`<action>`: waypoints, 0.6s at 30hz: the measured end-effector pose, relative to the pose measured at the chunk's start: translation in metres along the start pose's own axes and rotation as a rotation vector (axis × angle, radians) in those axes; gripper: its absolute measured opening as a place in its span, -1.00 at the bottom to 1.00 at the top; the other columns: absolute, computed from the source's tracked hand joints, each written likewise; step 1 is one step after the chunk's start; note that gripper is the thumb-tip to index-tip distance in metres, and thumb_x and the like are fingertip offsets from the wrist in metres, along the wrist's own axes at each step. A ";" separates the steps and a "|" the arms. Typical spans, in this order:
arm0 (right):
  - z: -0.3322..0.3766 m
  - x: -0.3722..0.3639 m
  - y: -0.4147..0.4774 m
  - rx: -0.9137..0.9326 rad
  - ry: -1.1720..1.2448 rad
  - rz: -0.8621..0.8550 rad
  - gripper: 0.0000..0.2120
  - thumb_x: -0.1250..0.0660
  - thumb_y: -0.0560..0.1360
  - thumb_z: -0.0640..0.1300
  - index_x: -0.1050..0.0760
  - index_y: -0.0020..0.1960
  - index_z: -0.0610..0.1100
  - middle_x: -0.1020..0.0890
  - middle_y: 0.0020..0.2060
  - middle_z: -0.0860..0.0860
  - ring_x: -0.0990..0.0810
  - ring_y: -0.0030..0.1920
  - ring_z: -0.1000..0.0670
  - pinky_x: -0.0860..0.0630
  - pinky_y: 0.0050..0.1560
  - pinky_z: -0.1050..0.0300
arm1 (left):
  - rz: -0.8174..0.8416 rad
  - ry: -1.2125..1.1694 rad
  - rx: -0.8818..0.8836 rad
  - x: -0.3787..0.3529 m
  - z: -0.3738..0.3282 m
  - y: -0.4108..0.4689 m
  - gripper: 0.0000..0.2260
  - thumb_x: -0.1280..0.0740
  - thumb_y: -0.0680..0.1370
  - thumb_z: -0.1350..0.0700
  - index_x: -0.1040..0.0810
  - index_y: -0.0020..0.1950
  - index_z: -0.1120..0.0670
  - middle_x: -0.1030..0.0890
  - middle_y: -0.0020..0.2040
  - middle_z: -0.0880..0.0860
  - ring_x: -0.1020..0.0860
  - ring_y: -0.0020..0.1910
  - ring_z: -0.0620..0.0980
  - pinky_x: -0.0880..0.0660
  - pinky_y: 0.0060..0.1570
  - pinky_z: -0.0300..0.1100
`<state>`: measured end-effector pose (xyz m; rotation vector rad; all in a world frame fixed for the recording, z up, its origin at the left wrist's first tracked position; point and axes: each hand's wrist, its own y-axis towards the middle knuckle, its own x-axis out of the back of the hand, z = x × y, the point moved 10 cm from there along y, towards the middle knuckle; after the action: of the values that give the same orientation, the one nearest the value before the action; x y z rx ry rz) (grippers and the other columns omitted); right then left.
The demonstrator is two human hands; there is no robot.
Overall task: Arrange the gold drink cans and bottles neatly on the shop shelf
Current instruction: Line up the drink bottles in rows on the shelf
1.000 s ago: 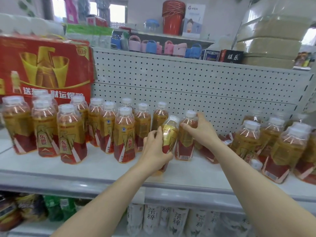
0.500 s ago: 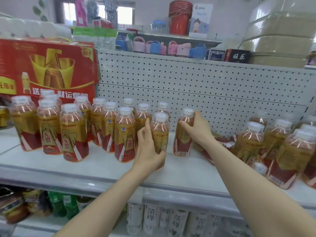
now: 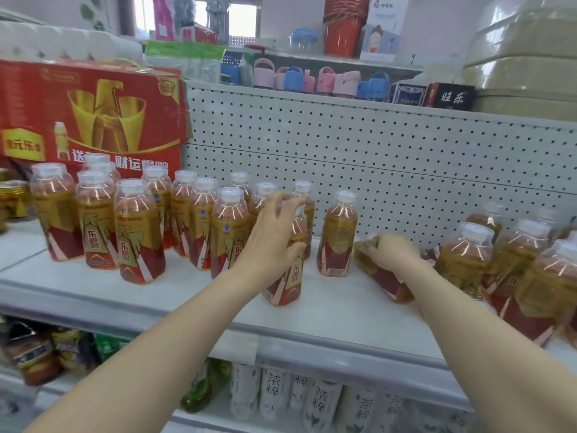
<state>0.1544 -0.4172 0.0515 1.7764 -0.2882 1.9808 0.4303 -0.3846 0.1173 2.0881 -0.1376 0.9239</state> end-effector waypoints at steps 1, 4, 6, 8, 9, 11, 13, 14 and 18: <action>0.001 -0.007 -0.001 0.022 -0.086 0.024 -0.63 -0.18 0.57 0.12 -0.49 0.16 -0.14 -0.60 0.06 -0.12 -0.58 0.03 -0.17 -0.50 -0.09 0.04 | -0.008 -0.003 -0.002 0.001 0.000 -0.001 -0.34 -0.47 0.47 0.19 -0.25 0.49 -0.03 -0.21 0.42 0.03 -0.27 0.42 0.00 -0.26 0.37 -0.17; 0.002 -0.017 -0.002 0.018 -0.229 -0.001 -0.42 -0.33 0.41 0.27 -0.42 0.26 -0.10 -0.55 0.14 -0.11 -0.54 0.14 -0.18 -0.48 0.07 -0.03 | -0.018 0.019 -0.024 0.003 -0.002 -0.003 -0.35 -0.47 0.48 0.20 -0.25 0.49 -0.01 -0.21 0.43 0.04 -0.27 0.42 0.00 -0.21 0.34 -0.24; -0.002 -0.021 -0.001 -0.034 -0.256 0.007 -0.27 -0.38 0.28 0.37 -0.39 0.25 -0.08 -0.52 0.17 -0.14 -0.50 0.18 -0.22 -0.48 0.15 -0.08 | -0.010 0.046 -0.026 0.003 -0.001 -0.003 -0.35 -0.46 0.49 0.20 -0.25 0.50 0.02 -0.21 0.45 0.06 -0.26 0.43 0.01 -0.16 0.33 -0.27; -0.002 -0.027 -0.001 -0.041 -0.181 0.036 -0.33 -0.37 0.20 0.39 -0.40 0.11 -0.03 -0.52 0.09 -0.11 -0.52 0.09 -0.20 -0.55 0.08 -0.08 | -0.003 0.054 -0.013 0.004 0.003 -0.002 -0.35 -0.45 0.49 0.20 -0.25 0.51 0.04 -0.21 0.45 0.06 -0.25 0.44 0.02 -0.15 0.33 -0.27; 0.001 -0.028 -0.002 -0.019 -0.148 0.045 -0.45 -0.33 0.20 0.36 -0.40 0.02 0.02 -0.51 0.02 -0.08 -0.54 0.00 -0.17 -0.58 0.02 -0.09 | -0.002 0.056 -0.009 0.005 0.005 -0.002 -0.35 -0.45 0.49 0.20 -0.24 0.51 0.05 -0.21 0.45 0.06 -0.25 0.44 0.03 -0.15 0.33 -0.26; 0.008 -0.029 -0.012 0.018 -0.087 0.072 -0.67 -0.28 0.32 0.24 -0.37 -0.05 0.06 -0.48 -0.04 -0.03 -0.56 -0.07 -0.16 -0.59 0.00 -0.14 | 0.008 0.072 -0.012 0.006 0.005 -0.001 -0.34 -0.46 0.49 0.18 -0.24 0.52 0.06 -0.21 0.45 0.06 -0.25 0.45 0.03 -0.14 0.33 -0.26; 0.007 -0.024 -0.026 -0.013 -0.025 0.065 -0.64 -0.30 0.41 0.17 -0.37 0.09 -0.01 -0.52 -0.04 -0.02 -0.58 -0.03 -0.16 -0.54 0.08 -0.13 | 0.023 0.090 -0.014 0.007 0.006 0.000 -0.32 -0.47 0.49 0.17 -0.22 0.53 0.06 -0.21 0.46 0.07 -0.24 0.45 0.04 -0.13 0.33 -0.25; 0.005 -0.018 -0.032 -0.044 0.012 0.041 -0.56 -0.32 0.43 0.17 -0.34 0.16 -0.07 -0.54 -0.03 -0.04 -0.58 0.00 -0.17 -0.53 0.09 -0.10 | 0.027 0.091 -0.015 0.007 0.005 0.000 -0.32 -0.47 0.49 0.16 -0.22 0.53 0.06 -0.21 0.46 0.07 -0.23 0.46 0.04 -0.13 0.34 -0.25; -0.006 0.009 -0.049 -0.124 0.311 -0.091 -0.39 -0.33 0.48 0.15 -0.27 0.30 -0.25 -0.58 0.02 -0.17 -0.58 0.04 -0.25 -0.54 0.03 -0.07 | 0.040 0.088 -0.012 0.007 0.006 0.001 -0.32 -0.46 0.50 0.16 -0.21 0.53 0.05 -0.20 0.48 0.10 -0.20 0.47 0.06 -0.15 0.37 -0.21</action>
<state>0.1719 -0.3698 0.0526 1.3573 -0.2184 2.0867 0.4381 -0.3884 0.1205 2.0362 -0.1387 1.0342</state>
